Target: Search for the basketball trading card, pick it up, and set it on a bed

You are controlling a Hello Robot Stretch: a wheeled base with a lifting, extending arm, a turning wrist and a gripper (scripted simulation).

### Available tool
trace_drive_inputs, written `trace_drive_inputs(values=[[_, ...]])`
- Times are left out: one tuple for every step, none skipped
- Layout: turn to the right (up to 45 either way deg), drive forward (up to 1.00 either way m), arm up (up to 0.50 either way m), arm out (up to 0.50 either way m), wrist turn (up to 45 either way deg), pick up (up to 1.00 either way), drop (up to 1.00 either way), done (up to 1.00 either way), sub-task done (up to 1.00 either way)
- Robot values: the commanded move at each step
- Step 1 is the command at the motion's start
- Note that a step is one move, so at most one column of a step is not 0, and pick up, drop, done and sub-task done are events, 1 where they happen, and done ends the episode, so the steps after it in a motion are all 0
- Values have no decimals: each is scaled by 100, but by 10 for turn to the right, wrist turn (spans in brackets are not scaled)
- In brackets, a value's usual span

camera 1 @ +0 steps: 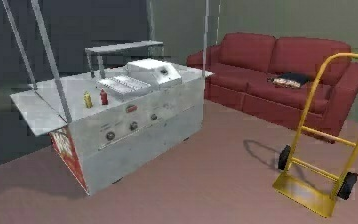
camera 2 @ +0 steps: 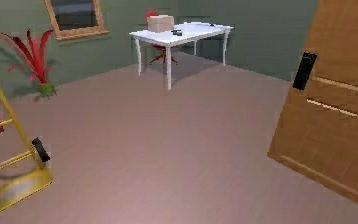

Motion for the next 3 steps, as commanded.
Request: trace_drive_inputs(values=[[450,0,0,0,0,0,0,0,0],[330,0,0,0,0,0,0,0,0],[0,15,0,0,0,0,0,0,0]])
